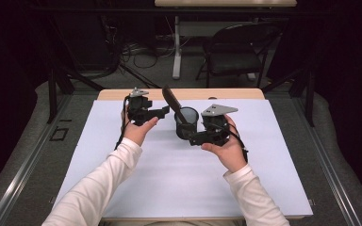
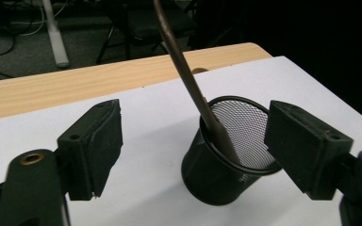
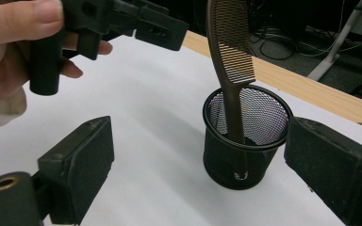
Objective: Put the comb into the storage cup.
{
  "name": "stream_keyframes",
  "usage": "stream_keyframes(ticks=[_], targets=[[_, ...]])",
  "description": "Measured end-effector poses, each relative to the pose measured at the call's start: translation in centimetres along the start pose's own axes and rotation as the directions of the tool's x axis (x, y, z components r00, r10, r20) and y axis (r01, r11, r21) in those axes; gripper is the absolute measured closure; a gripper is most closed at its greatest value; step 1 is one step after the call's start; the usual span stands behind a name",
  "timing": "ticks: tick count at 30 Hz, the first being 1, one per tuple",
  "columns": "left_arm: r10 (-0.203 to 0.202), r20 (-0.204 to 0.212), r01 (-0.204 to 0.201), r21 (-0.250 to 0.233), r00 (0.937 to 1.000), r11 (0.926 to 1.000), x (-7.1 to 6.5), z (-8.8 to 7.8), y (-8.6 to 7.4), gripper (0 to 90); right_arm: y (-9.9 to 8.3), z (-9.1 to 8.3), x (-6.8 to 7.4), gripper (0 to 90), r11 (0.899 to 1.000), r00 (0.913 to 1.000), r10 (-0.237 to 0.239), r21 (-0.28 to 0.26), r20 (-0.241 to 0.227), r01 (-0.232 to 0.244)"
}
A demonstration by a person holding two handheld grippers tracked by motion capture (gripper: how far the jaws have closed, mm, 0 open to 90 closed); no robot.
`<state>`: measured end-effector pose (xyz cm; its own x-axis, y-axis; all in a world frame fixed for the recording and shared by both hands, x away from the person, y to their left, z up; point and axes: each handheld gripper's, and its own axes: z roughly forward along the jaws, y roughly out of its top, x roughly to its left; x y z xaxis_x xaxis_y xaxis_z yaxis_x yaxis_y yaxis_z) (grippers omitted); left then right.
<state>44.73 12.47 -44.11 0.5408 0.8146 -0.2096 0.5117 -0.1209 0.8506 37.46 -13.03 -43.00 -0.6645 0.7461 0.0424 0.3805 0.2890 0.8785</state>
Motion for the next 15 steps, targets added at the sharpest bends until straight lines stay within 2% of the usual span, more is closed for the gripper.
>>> stream_keyframes(ticks=[4, 10, 15], targets=[[0.026, 0.011, -0.026, -0.001, 0.9996, 0.9997, -0.2, -0.7, -0.2, 18.6, 0.0, -0.1, 0.0, 8.8, 1.0, 1.0, 0.003, -0.001, 0.0, -0.003], [0.018, 0.051, -0.017, -0.013, 0.9985, 0.9998, -0.2, -1.6, -0.4, 15.3, 0.0, 0.0, 0.0, 8.8, 1.0, 1.0, 0.001, 0.001, 0.001, -0.001], [0.037, 0.071, -0.036, -0.02, 0.9968, 0.9992, -0.4, -2.3, -0.6, 15.3, 0.0, 0.0, 0.0, 8.8, 1.0, 1.0, -0.001, 0.002, -0.001, 0.001]])
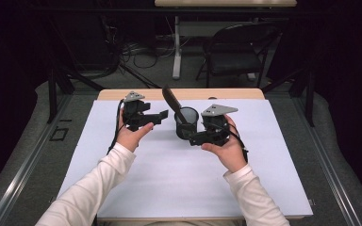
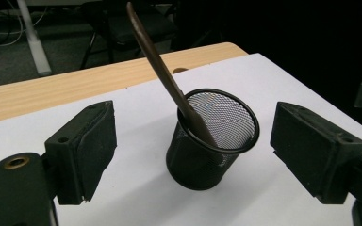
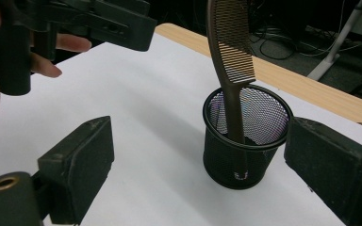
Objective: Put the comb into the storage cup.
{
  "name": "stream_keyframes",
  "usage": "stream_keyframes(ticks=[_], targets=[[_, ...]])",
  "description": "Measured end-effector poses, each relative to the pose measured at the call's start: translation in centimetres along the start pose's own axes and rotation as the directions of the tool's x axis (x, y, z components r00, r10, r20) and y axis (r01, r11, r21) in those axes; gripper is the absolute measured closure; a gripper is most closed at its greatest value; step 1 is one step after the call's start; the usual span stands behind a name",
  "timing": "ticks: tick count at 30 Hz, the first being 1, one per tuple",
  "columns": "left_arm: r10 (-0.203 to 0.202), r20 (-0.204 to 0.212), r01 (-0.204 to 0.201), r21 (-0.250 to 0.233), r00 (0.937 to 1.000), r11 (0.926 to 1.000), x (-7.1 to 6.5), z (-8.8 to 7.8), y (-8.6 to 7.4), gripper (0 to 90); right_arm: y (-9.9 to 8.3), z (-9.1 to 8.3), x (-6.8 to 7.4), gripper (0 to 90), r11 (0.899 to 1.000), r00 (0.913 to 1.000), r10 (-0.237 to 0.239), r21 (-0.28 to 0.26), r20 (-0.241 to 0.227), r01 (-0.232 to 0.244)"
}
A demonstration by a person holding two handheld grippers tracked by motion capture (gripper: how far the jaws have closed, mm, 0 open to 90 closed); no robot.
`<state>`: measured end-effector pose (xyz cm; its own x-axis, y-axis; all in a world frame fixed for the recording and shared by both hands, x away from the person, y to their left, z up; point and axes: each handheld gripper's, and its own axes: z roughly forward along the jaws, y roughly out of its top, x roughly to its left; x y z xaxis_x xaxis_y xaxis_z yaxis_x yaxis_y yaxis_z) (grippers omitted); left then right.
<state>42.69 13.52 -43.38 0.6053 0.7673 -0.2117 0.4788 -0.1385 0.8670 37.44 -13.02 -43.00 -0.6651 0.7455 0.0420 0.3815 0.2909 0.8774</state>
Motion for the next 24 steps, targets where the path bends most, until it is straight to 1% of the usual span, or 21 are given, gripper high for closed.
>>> stream_keyframes(ticks=[3, 7, 11, 13, 16, 19, 22, 24], targets=[[0.012, 0.015, -0.012, -0.001, 0.9998, 0.9999, -0.1, -0.5, -0.1, 15.2, 0.0, 0.0, 0.0, 8.8, 1.0, 1.0, 0.001, -0.001, 0.0, -0.001], [0.039, 0.017, -0.039, -0.005, 0.9991, 0.9992, -0.2, -1.3, -0.3, 14.2, 0.0, -0.1, 0.0, 8.8, 1.0, 1.0, 0.001, -0.001, 0.001, -0.001], [0.042, 0.035, -0.042, -0.02, 0.9985, 0.9989, -0.1, -2.3, -0.5, 14.2, 0.0, 0.0, 0.0, 8.8, 1.0, 1.0, 0.0, 0.002, 0.0, 0.0], [0.051, 0.039, -0.051, -0.021, 0.9979, 0.9985, -0.1, -2.7, -0.6, 14.2, 0.0, 0.0, 0.0, 8.8, 1.0, 1.0, -0.002, 0.003, 0.0, 0.002], [0.053, 0.047, -0.052, -0.026, 0.9975, 0.9983, -0.1, -3.5, -0.8, 14.1, 0.1, 0.0, 0.2, 8.8, 1.0, 1.0, -0.007, 0.006, 0.003, 0.007], [0.066, 0.048, -0.065, -0.031, 0.9967, 0.9974, -0.1, -4.3, -0.9, 14.1, 0.2, -0.1, 0.3, 8.8, 1.0, 0.9998, -0.018, 0.008, 0.006, 0.018], [0.079, 0.047, -0.078, -0.04, 0.9957, 0.9962, 0.0, -5.2, -0.9, 14.2, 0.2, -0.2, 0.3, 8.8, 1.0, 0.9997, -0.019, 0.014, 0.012, 0.019], [0.08, 0.045, -0.077, -0.048, 0.9958, 0.9959, 0.1, -5.7, -1.0, 14.1, 0.1, -0.3, 0.3, 8.8, 1.0, 0.9997, -0.019, 0.02, 0.016, 0.019]])
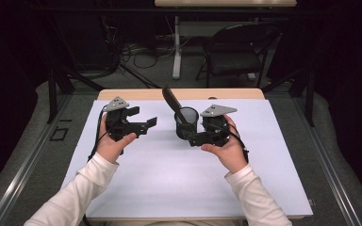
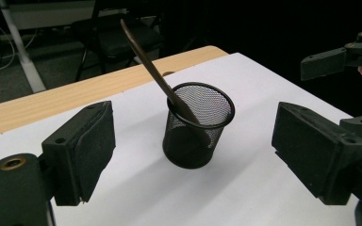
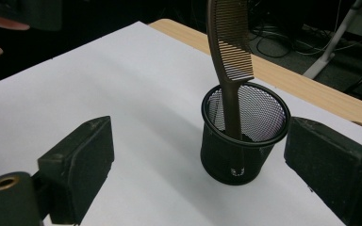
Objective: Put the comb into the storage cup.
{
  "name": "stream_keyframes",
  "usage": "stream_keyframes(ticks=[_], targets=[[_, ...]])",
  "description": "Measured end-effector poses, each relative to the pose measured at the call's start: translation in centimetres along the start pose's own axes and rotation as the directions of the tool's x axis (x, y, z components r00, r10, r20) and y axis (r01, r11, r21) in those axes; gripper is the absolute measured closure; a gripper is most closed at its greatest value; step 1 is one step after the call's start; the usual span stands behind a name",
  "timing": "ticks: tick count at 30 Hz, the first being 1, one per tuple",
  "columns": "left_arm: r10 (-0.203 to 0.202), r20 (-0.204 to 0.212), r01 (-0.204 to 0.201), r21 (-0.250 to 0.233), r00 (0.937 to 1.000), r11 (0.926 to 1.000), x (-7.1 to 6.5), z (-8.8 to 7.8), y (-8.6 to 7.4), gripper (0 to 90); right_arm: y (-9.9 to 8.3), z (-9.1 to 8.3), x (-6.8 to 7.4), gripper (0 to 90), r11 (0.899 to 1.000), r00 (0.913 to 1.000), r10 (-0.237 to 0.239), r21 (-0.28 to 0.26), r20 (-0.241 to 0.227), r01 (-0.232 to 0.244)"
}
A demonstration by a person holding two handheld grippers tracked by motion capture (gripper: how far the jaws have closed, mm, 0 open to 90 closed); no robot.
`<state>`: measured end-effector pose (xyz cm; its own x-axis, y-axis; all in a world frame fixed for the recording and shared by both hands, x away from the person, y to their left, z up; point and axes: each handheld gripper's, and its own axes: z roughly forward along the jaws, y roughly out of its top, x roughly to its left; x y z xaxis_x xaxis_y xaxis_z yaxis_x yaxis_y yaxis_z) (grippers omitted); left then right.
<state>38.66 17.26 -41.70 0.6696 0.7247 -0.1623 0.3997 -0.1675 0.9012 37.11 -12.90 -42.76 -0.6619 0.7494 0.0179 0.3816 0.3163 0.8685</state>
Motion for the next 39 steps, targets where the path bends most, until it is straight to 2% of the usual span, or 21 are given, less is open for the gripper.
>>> stream_keyframes(ticks=[9, 13, 17, 24, 28, 30, 33, 39], targets=[[-0.005, -0.003, 0.005, 0.001, 1.0, 1.0, 0.3, -1.7, -0.4, 13.3, -0.3, -0.6, 0.0, 8.8, 1.0, 0.9996, -0.003, 0.03, -0.027, 0.004], [-0.004, -0.003, 0.004, 0.008, 1.0, 1.0, 0.4, -2.2, -0.7, 12.2, -0.6, -1.1, 0.0, 8.8, 1.0, 0.9996, 0.001, 0.022, -0.027, -0.001], [-0.021, 0.017, 0.021, 0.001, 0.9996, 0.9998, 0.4, -2.7, -0.9, 12.2, -1.1, -1.8, -0.3, 8.8, 1.0, 0.9992, 0.019, -0.001, -0.035, -0.019], [-0.025, 0.028, 0.024, 0.004, 0.9993, 0.9997, 0.2, -3.3, -1.3, 12.3, -2.1, -2.9, -0.7, 7.6, 0.999, 0.9991, 0.034, -0.011, -0.027, -0.034], [0.0, 0.031, 0.0, 0.012, 0.9995, 0.9999, 0.1, -3.6, -1.6, 12.3, -2.8, -3.4, -0.6, 6.0, 1.0, 0.9992, 0.028, 0.003, -0.029, -0.028], [-0.003, 0.03, 0.003, 0.011, 0.9995, 0.9999, 0.0, -3.7, -1.9, 12.3, -3.1, -3.6, -0.5, 6.0, 1.0, 0.9992, 0.029, 0.003, -0.028, -0.029], [-0.005, 0.036, 0.005, 0.003, 0.9993, 1.0, -0.1, -4.0, -2.3, 12.3, -3.6, -4.0, -0.2, 5.9, 1.0, 0.9994, 0.02, -0.004, -0.029, -0.02], [-0.001, 0.043, 0.002, -0.019, 0.9991, 0.9998, -0.1, -4.6, -3.4, 12.2, -4.4, -4.6, 0.0, 4.5, 1.0, 0.9999, 0.015, -0.018, -0.001, -0.015]])
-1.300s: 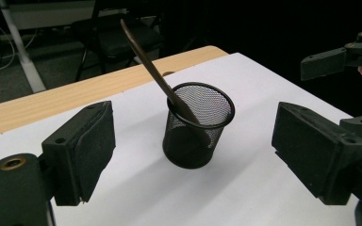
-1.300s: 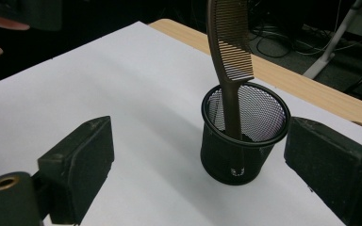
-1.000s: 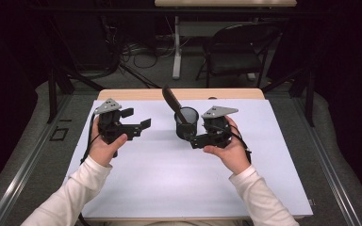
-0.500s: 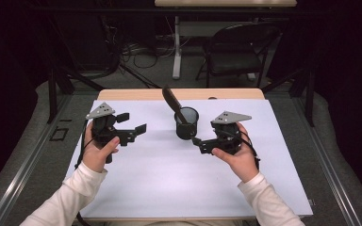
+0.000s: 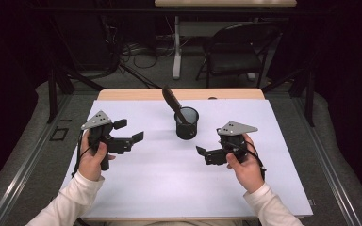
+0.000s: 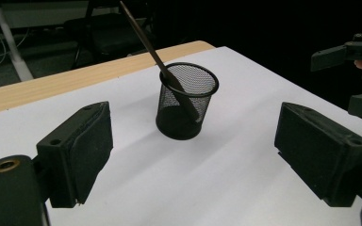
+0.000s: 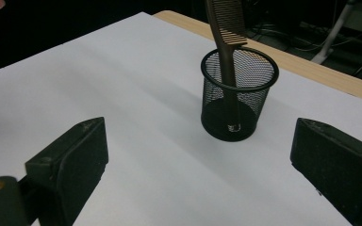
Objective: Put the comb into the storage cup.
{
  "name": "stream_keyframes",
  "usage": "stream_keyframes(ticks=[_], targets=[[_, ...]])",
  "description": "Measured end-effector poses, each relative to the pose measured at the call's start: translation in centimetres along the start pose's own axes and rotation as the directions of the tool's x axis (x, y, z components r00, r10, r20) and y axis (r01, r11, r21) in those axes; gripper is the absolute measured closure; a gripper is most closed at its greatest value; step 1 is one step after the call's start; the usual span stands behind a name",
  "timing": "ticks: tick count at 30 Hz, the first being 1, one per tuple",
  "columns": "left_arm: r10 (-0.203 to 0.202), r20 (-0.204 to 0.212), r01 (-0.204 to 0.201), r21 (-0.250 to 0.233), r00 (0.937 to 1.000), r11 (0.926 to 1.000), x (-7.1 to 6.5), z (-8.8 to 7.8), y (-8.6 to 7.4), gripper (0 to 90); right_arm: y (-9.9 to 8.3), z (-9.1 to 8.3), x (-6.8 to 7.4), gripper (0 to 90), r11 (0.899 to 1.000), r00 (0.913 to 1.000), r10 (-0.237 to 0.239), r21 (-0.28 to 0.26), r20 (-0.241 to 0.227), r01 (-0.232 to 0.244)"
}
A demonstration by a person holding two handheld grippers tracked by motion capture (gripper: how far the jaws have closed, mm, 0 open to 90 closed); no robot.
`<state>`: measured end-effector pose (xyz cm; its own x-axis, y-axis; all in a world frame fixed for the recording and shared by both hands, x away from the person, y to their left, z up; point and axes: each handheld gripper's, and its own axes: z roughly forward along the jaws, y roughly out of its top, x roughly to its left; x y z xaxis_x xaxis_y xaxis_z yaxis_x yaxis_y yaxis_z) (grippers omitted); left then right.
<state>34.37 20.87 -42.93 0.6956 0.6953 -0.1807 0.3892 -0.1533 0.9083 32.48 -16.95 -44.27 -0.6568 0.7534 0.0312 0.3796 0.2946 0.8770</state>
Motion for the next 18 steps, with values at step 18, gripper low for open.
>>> stream_keyframes(ticks=[18], targets=[[0.039, -0.03, -0.039, 0.0, 0.9988, 0.9992, 0.3, -1.8, -4.2, 12.0, -3.6, -0.5, -0.4, 4.3, 1.0, 0.9992, 0.002, -0.008, 0.04, -0.001]])
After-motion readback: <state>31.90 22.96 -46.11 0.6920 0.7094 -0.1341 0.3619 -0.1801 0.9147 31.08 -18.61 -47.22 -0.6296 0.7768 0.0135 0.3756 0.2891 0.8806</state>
